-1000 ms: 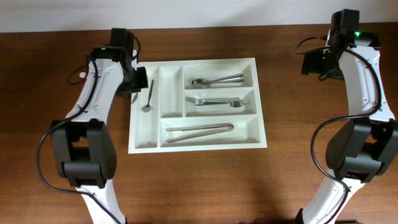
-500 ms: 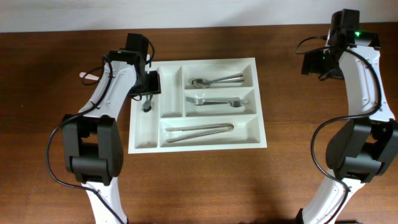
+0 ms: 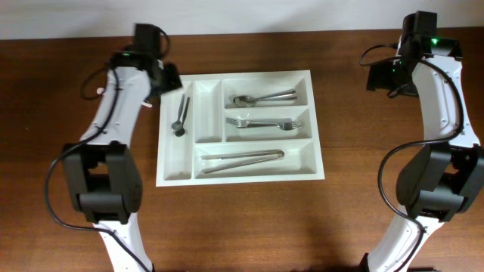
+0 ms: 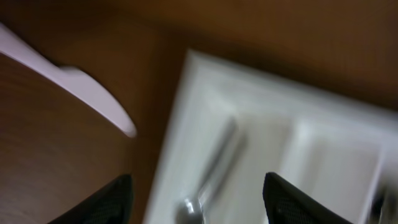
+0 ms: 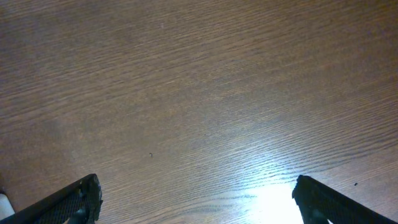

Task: Pack container
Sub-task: 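Release the spoon and withdraw the left gripper left of the tray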

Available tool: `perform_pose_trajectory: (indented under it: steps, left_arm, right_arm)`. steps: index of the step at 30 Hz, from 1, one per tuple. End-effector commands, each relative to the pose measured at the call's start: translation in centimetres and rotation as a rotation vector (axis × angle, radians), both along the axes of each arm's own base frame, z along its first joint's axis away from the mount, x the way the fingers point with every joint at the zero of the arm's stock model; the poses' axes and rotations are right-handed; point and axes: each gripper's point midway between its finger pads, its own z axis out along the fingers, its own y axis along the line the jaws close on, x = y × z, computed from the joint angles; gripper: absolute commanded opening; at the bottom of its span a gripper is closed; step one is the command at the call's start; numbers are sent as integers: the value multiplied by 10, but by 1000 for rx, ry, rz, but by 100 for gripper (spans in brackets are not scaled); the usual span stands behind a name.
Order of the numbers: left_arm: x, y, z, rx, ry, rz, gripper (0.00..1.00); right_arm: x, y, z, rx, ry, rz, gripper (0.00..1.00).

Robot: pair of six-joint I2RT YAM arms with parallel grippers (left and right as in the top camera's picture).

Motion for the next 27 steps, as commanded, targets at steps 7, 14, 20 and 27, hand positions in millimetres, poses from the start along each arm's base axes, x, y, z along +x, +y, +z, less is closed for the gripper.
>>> perform_pose_trajectory:
  steps: [7,14,20,27]
  left_arm:
    - [33,101,25,-16,-234,536,73]
    - [29,131,-15,-3,-193,673,74]
    - [23,146,-60,-27,-129,775,74]
    - [17,161,-81,-16,-92,804,74]
  right_arm:
    - [2,3,12,-5,-27,13,99]
    - [2,3,12,-5,-27,13,99]
    - [2,3,12,-5,-27,13,99]
    - [2,3,12,-5,-27,13,99]
